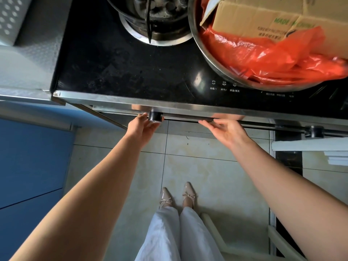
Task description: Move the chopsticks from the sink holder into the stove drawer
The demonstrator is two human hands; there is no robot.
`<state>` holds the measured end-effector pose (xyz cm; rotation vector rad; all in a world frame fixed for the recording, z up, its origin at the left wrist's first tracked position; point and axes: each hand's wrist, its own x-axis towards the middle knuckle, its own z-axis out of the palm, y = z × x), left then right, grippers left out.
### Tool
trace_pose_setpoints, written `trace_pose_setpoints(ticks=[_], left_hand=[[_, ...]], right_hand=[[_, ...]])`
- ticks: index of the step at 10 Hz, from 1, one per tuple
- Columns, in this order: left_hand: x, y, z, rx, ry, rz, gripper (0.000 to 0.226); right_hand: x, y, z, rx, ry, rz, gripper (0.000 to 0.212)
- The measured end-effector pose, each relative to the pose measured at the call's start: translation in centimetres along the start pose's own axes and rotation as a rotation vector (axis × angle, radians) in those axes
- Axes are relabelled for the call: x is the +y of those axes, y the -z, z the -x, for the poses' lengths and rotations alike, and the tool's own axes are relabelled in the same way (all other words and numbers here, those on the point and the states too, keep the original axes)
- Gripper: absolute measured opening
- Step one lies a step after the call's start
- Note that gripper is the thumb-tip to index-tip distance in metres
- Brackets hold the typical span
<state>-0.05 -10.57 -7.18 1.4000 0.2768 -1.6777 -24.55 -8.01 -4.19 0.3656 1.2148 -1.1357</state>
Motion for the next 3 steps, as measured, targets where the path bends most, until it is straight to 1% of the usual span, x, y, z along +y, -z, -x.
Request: trace_pose_setpoints(ticks=[1,2,3], left_hand=[[-0.3,-0.1,1.1,0.044,-0.003,0.043,0.043],[-0.6,0.2,3.2,0.082,-0.065,-0.017,0.038],[-1.1,0.7,5.6,0.105,-0.045,-0.077,0.038]], right_hand=[[-0.1,0.0,0.5,-0.001,-0.031,0.034,0.02],[-0.1,-0.1,1.7,0.01,-0.004,0.061,0.015],[0.3,0.4,3.4,0.067,0.012,0.132,0.016]])
